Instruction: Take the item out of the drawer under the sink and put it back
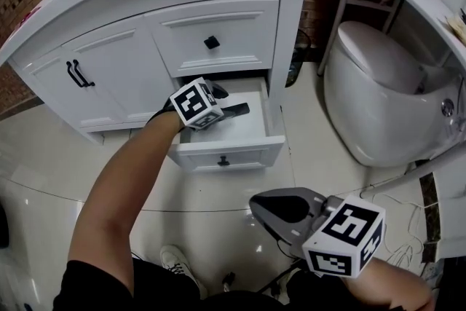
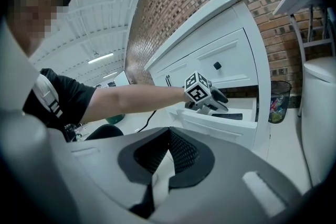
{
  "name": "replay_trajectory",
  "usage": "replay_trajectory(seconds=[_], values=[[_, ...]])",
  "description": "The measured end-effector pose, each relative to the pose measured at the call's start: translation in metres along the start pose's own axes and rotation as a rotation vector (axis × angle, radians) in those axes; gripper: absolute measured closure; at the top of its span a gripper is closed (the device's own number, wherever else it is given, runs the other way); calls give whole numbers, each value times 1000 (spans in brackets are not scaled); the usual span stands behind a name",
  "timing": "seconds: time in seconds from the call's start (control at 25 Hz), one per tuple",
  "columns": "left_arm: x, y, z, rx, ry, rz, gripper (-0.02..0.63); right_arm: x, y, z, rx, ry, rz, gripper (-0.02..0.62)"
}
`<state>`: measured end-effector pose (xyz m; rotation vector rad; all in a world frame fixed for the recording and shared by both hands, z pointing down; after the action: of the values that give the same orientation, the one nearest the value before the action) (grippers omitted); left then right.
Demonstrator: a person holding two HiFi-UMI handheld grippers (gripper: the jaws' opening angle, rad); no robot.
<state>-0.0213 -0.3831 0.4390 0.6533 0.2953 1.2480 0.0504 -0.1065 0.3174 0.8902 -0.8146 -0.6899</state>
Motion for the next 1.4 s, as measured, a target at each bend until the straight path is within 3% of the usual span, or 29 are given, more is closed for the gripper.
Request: replay_trajectory(seconds=[0.24,0.48,0.76,1.08,1.2,1.28,1.4], values=[[-2,13,22,-86,87,-33,339,9,3,2,-12,3,10,592],[-14,28,36,-155,108,-54,337,19,4,0,-13,21,21,592],[-10,40,55,-241,202,-104,337,23,6,-2,-16,27,34,592],[-9,43,58,-248,202,-105,337,19,6,0,-20,13,25,592],[-7,42,56,-252,198,-113,357,16,4,0,-14,10,17,593],[-3,43,56,-261,200,-112,425,14,2,-1,-8,10,10,593],[2,42,55,-272,176,-98,439,12,1,-3,-6,13,3,592]])
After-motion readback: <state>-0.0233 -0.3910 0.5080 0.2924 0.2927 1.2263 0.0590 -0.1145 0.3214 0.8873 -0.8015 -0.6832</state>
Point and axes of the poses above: the fingertips, and each gripper's own axes: z forward along the fingers, x to its right, y out of its underside, the point moved 4 cm from there along -z, backward along the fingers, and after that the axes turned 5 degrees about -z, right-handed, at the moved point
